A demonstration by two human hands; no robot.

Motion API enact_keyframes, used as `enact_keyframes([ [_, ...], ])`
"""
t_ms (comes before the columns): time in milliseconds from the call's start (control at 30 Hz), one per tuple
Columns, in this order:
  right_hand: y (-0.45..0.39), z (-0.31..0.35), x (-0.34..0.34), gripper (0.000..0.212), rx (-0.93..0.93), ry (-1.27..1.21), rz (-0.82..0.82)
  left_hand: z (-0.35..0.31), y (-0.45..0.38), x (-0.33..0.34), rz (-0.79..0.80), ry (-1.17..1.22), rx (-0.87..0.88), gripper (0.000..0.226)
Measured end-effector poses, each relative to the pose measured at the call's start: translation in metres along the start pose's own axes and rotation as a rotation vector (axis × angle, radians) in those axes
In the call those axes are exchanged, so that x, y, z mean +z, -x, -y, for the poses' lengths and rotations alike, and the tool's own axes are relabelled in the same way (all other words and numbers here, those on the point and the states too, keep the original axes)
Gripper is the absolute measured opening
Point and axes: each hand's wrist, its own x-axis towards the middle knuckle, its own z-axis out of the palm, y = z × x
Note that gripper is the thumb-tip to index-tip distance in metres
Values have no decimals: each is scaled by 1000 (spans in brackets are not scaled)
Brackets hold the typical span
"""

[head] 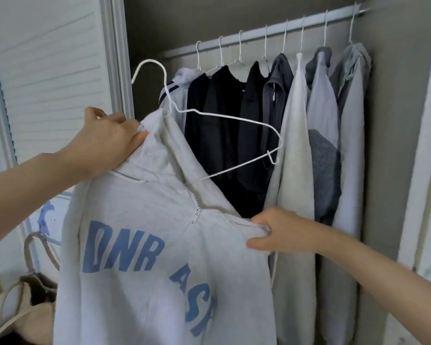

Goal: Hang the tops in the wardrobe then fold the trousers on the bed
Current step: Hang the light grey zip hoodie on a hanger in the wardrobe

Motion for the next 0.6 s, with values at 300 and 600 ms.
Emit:
enact_keyframes([
  [300, 1, -13, -44, 34, -43, 320, -230, 13, 41, -35, 289, 592, -271, 62],
  [600, 4, -15, -73, 23, 67, 490, -512, -2, 96, -42, 819, 699, -126, 75],
])
